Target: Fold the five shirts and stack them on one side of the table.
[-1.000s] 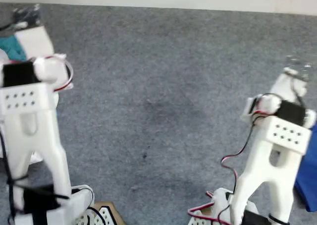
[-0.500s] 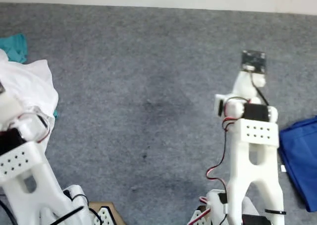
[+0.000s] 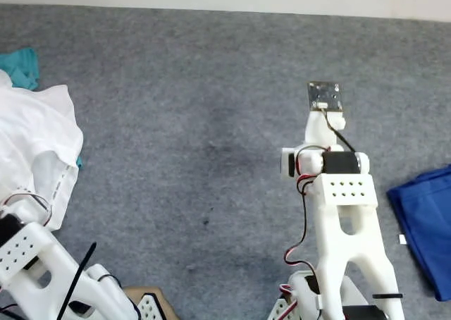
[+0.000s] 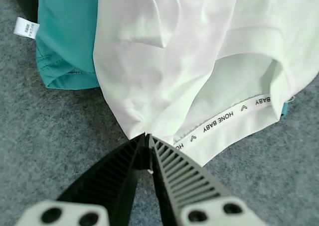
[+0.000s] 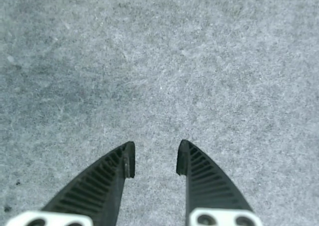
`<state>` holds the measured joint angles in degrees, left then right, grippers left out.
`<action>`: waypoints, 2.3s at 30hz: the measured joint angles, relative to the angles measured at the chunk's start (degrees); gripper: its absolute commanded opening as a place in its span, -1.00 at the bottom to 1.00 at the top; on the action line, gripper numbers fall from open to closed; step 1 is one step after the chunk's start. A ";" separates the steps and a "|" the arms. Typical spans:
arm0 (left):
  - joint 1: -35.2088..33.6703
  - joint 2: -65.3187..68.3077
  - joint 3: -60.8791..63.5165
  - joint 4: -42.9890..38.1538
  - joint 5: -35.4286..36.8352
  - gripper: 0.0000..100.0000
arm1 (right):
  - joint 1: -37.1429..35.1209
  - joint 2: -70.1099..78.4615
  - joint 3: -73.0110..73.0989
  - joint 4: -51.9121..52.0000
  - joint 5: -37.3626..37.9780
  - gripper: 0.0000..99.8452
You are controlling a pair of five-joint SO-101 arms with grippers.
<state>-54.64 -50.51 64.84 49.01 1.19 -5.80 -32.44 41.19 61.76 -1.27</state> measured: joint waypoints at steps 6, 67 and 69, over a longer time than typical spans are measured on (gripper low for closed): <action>0.09 0.00 5.27 -5.01 -2.29 -0.61 | 0.00 0.00 0.00 0.00 0.00 -0.70; 35.60 7.03 1.14 -14.86 10.20 -0.99 | -2.64 0.00 8.00 -5.71 -4.31 -0.70; 43.52 3.16 -0.18 -13.45 10.90 -0.99 | -2.64 0.00 8.00 -5.71 -4.31 -0.70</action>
<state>-11.12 -47.34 64.66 35.56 12.09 -8.44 -32.44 49.19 56.04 -5.58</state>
